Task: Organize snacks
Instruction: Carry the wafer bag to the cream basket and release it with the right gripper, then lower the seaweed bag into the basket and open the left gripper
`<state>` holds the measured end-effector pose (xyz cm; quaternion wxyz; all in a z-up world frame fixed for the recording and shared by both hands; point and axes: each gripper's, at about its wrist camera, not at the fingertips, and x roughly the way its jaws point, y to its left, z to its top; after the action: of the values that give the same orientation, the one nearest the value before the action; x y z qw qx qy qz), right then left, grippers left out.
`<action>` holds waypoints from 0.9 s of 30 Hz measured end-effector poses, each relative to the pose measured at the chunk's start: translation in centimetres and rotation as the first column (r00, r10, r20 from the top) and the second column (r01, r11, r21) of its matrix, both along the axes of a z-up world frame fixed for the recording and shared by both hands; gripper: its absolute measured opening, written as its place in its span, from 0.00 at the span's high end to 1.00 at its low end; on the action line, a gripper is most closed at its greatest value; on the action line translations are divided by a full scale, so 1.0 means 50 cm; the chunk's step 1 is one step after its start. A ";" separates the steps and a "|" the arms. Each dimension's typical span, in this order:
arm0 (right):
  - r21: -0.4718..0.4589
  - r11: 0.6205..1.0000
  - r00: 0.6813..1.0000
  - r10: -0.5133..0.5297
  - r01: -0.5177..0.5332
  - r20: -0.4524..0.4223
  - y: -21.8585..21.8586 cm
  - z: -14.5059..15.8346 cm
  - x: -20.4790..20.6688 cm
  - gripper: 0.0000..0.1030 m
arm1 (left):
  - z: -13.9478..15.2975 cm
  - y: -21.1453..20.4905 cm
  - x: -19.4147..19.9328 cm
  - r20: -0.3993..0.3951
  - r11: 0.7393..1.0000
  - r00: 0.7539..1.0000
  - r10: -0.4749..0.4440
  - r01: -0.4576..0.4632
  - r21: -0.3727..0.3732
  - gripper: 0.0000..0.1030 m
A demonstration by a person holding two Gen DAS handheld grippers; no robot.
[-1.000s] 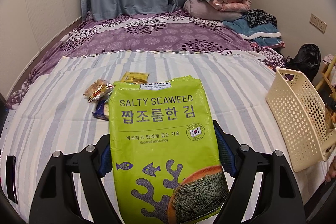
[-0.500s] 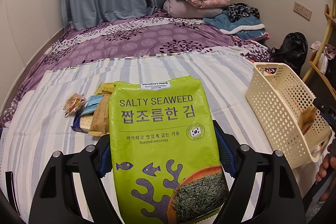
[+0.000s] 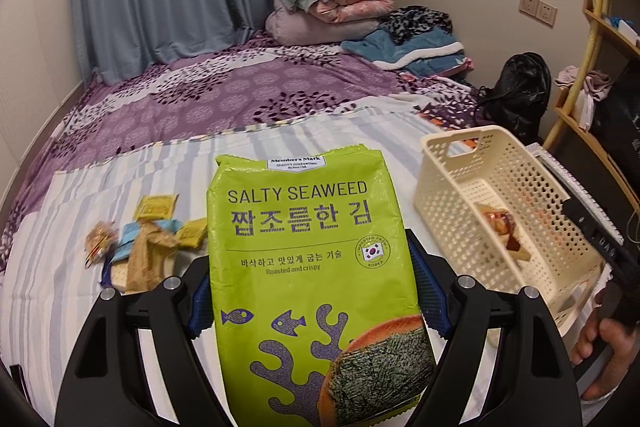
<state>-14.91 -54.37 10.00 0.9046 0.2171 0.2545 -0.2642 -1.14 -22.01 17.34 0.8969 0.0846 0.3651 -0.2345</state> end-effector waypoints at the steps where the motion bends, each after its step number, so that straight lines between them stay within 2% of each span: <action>1: -0.002 1.000 1.000 0.000 0.000 -0.001 -0.001 0.000 -0.001 0.29 | 0.007 -0.015 -0.003 0.007 1.000 1.000 -0.016 0.016 -0.003 0.22; 7: -0.013 1.000 1.000 -0.015 0.015 -0.009 -0.010 0.000 -0.011 0.29 | 0.038 -0.112 -0.012 0.024 0.992 0.992 -0.123 0.124 -0.029 0.21; 14: -0.035 0.999 0.999 -0.032 0.032 -0.011 -0.016 0.006 -0.028 0.29 | 0.050 -0.228 -0.036 0.028 0.968 0.968 -0.248 0.249 -0.038 0.21; 21: -0.042 0.998 0.999 -0.049 0.049 -0.008 -0.022 0.010 -0.043 0.29 | 0.036 -0.309 -0.042 -0.020 0.944 0.945 -0.326 0.324 -0.063 0.21; 25: -0.042 0.997 0.998 -0.058 0.058 -0.009 -0.028 0.009 -0.048 0.29 | 0.015 -0.343 -0.040 -0.076 0.926 0.925 -0.372 0.364 -0.098 0.20; 27: -0.041 0.997 0.998 -0.062 0.061 -0.011 -0.030 0.009 -0.051 0.29 | 0.001 -0.352 -0.035 -0.110 0.926 0.921 -0.373 0.362 -0.107 0.08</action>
<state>-17.44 -55.87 10.42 0.8987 0.2048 0.2477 -0.2982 -2.90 -39.59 17.40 0.8145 0.0986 0.3892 -0.4188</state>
